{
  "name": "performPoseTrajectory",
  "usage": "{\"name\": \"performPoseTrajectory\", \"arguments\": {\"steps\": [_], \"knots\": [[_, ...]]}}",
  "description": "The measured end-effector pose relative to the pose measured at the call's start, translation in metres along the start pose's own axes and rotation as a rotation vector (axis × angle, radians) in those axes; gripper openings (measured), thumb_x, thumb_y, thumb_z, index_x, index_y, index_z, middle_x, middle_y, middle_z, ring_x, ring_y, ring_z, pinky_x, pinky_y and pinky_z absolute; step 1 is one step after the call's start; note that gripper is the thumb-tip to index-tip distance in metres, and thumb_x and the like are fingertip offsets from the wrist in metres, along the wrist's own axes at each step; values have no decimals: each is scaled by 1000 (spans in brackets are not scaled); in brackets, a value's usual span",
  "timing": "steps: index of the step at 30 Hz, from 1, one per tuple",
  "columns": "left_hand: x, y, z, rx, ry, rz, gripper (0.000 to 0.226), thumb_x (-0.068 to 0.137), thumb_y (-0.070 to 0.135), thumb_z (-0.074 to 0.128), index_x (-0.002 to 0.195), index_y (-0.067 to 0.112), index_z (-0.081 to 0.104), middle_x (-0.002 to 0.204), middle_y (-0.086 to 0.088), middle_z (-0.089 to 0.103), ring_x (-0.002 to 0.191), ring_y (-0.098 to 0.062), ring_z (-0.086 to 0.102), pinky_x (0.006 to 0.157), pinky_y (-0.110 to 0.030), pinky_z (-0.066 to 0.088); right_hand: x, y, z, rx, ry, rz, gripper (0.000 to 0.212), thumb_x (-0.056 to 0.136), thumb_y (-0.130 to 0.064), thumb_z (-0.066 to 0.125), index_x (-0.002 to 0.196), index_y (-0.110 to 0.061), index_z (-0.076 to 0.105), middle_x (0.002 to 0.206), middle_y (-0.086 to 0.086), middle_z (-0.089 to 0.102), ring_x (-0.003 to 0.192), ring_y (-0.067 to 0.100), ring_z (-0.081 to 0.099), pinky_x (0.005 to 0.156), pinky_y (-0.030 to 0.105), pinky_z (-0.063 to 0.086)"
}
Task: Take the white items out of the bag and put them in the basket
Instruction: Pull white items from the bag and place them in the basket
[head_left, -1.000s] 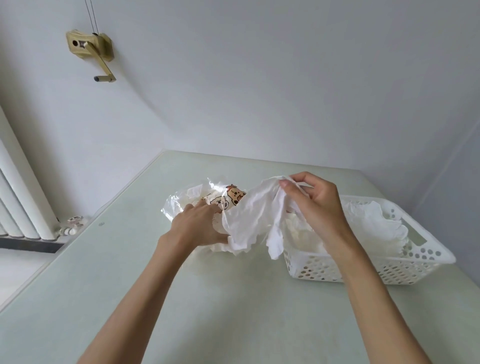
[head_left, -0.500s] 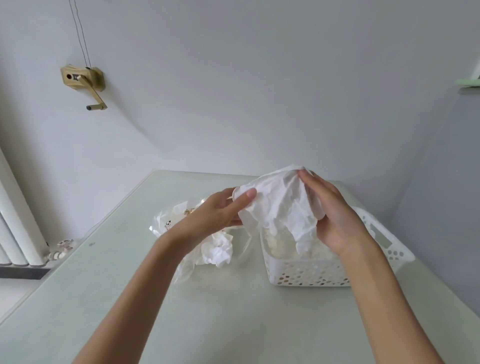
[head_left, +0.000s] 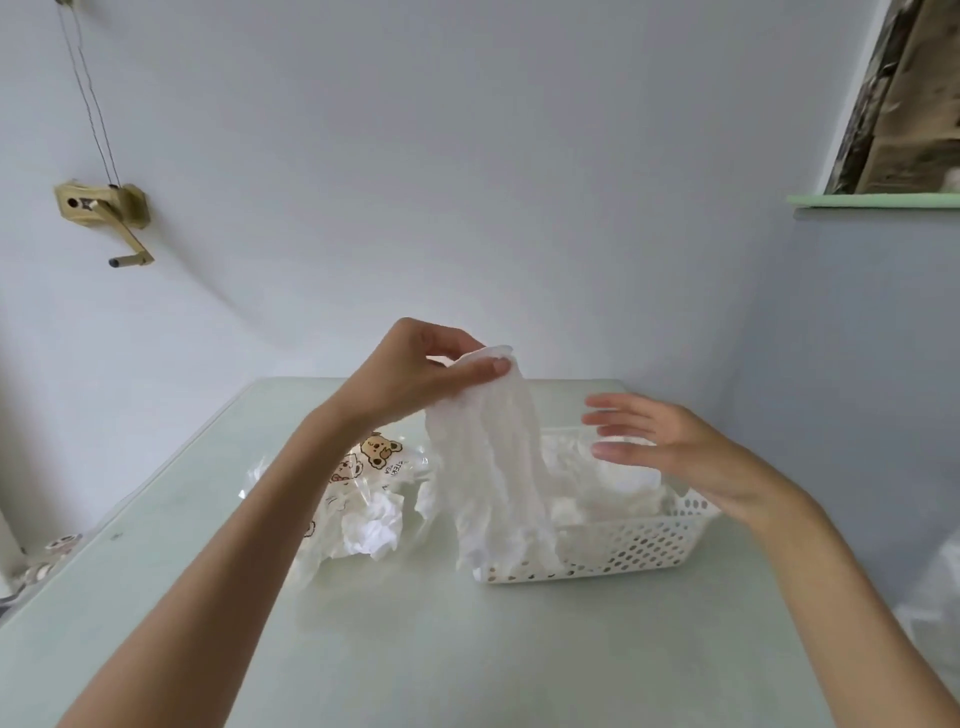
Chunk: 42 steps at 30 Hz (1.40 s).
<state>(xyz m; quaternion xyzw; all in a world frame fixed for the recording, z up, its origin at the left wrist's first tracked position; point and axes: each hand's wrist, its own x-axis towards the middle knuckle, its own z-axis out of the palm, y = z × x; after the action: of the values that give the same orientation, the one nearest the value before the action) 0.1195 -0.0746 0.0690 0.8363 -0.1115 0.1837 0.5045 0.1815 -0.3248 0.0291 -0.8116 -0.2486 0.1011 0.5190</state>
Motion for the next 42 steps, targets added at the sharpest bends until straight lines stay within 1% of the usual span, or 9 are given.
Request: {"name": "performPoseTrajectory", "arguments": {"steps": [5,10,13,16,19,23,29,33,42], "knots": [[1,18,18,3,-123,76,14,77,26,78,88,19,74,76,5,73,66,-3,65,64,-15,51,4,-41,33,-12,-254,-182,53,80,-28,75,129,-36,54,122,-12,65,119,0,55,106,28,39],[-9,-9,7,-179,29,-14,43,69,50,72,103,23,68,91,2,75,83,-9,70,72,-23,56,11,-39,41,78,-66,-133,24,83,-28,71,101,-12,71,100,9,73,94,19,70,91,35,53],[-17,-31,13,-205,-90,-91,58,66,64,66,111,26,62,109,1,70,99,-11,69,84,-29,57,9,-30,36,254,-40,-117,24,82,-24,69,104,-12,69,100,6,74,93,20,70,81,29,54],[-24,-43,39,-154,-294,-154,51,77,49,71,116,17,65,111,-1,71,104,-15,67,92,-31,54,7,-25,34,464,21,-77,33,79,-24,70,109,-9,67,102,12,72,95,27,70,80,36,56],[-24,-47,55,-246,-254,-153,30,87,22,69,113,7,69,107,-7,73,103,-21,69,95,-37,53,6,-21,27,619,76,-73,34,75,-22,69,106,-9,66,99,10,72,93,24,69,72,30,57],[-18,-47,54,-231,-173,-92,30,82,22,73,99,-3,71,100,-19,72,97,-29,69,90,-38,54,3,-13,-1,782,31,-91,20,77,-15,64,96,-11,72,101,11,71,95,22,69,78,30,58],[-9,-44,49,-179,-156,-54,30,85,29,68,88,-1,74,84,-10,74,75,-14,65,78,-28,57,2,4,-36,498,-210,4,70,45,-26,96,110,-15,72,111,10,68,104,24,66,79,28,55],[-3,-40,45,-130,-197,-52,14,87,20,69,85,8,76,74,6,72,60,-3,59,64,-14,50,2,-7,-48,247,-309,83,63,45,-34,94,101,-11,75,109,13,70,99,23,69,72,24,55],[0,-36,41,-275,-117,-74,30,99,29,47,99,13,72,82,9,71,77,-4,62,82,-25,56,23,-27,-45,454,95,2,27,79,-28,64,97,-8,69,93,6,73,84,18,70,70,24,58]]}}
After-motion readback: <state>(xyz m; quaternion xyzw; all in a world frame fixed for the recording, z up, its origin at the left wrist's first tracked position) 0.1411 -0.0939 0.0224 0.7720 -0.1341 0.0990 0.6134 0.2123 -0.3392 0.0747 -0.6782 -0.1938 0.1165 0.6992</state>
